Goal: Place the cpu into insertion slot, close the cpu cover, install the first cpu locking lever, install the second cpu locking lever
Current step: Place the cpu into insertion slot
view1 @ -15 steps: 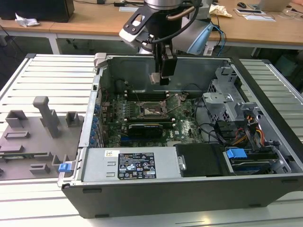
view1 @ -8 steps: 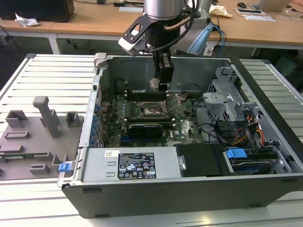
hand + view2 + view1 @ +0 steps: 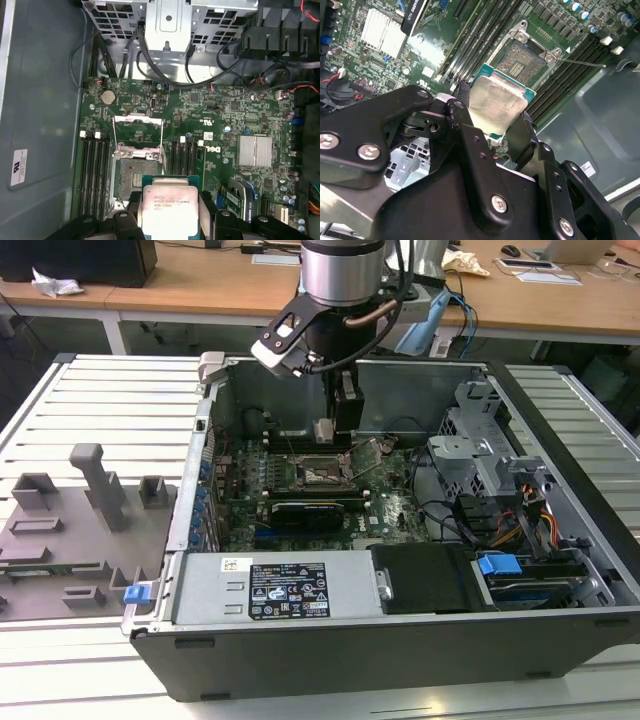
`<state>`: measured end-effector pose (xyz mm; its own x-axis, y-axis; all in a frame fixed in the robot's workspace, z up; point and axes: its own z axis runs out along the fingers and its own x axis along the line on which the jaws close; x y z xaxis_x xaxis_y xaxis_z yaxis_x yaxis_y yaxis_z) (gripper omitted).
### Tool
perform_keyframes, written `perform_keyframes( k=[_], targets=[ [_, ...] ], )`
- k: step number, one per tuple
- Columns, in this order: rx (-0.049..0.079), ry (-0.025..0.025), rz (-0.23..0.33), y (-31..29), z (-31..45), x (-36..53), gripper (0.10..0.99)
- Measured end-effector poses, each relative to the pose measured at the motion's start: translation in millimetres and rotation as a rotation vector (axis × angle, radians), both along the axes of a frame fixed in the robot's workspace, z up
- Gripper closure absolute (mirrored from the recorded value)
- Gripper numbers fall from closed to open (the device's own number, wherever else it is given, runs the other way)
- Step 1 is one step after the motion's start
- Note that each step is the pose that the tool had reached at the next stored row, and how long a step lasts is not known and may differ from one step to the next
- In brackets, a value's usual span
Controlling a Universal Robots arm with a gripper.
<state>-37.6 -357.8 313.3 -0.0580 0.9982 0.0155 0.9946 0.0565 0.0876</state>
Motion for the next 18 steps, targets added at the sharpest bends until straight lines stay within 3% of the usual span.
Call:
perform_keyframes(
  k=[18],
  targets=[
    [0.0,-0.0001,0.0,0.0,-26.0,-0.7,0.549]
  ],
)
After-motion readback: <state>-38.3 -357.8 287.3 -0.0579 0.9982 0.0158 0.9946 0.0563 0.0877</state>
